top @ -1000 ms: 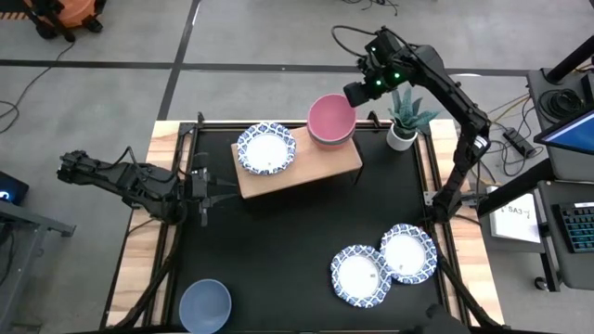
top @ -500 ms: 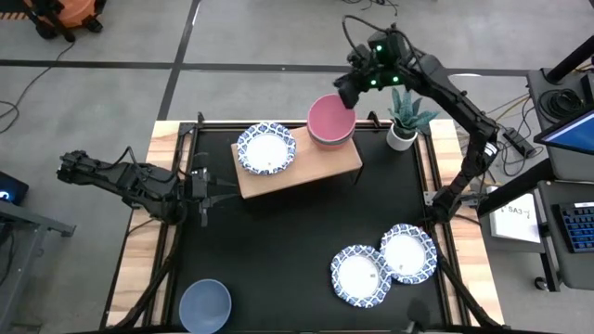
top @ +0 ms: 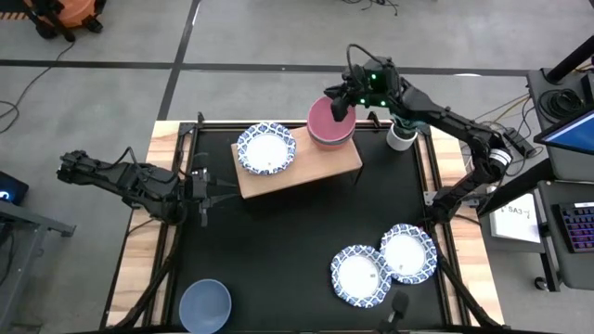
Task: Place and stack bowls onto a shelf
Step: Stack the pink bowl on top of the green bowl
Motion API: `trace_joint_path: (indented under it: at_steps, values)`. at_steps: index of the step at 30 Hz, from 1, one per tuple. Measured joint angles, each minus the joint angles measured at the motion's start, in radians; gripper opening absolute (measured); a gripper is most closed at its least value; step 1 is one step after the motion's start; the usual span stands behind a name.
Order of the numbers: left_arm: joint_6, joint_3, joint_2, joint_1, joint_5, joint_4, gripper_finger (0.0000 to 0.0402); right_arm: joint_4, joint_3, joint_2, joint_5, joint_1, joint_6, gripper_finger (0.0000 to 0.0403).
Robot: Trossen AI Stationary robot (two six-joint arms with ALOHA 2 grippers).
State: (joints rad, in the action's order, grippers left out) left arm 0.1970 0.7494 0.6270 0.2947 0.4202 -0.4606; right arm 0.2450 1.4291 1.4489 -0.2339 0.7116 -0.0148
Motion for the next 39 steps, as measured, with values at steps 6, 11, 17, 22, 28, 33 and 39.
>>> trace_joint_path:
  at_steps: [6,11,17,22,28,33,39]
  values:
    - [0.000,0.000,0.000,0.000,0.000,0.001,0.0091,-0.188,-0.130,-0.009,0.000,0.000,-0.031,0.0033]
    - [0.000,0.000,0.000,0.000,0.000,0.001,0.0091,-0.236,-0.182,-0.009,-0.001,0.000,-0.072,0.0033]
    - [0.000,0.000,0.000,0.000,0.000,0.001,0.0091,-0.236,-0.199,-0.009,-0.001,-0.002,-0.079,0.0034]
    - [0.000,0.000,0.000,0.000,0.000,0.001,0.0091,-0.244,-0.198,-0.009,-0.001,-0.002,-0.098,0.0034]
    - [0.000,0.000,0.000,0.000,0.000,0.006,0.0091,-0.426,-0.187,0.001,0.001,-0.012,-0.097,0.0034]
    - [0.002,0.000,0.000,0.000,0.000,0.007,0.0091,-0.458,-0.172,0.063,0.002,-0.021,-0.093,0.0034]
    - [0.003,0.000,0.000,0.000,0.000,0.006,0.0091,-0.453,-0.151,0.118,0.000,-0.047,-0.043,0.0034]
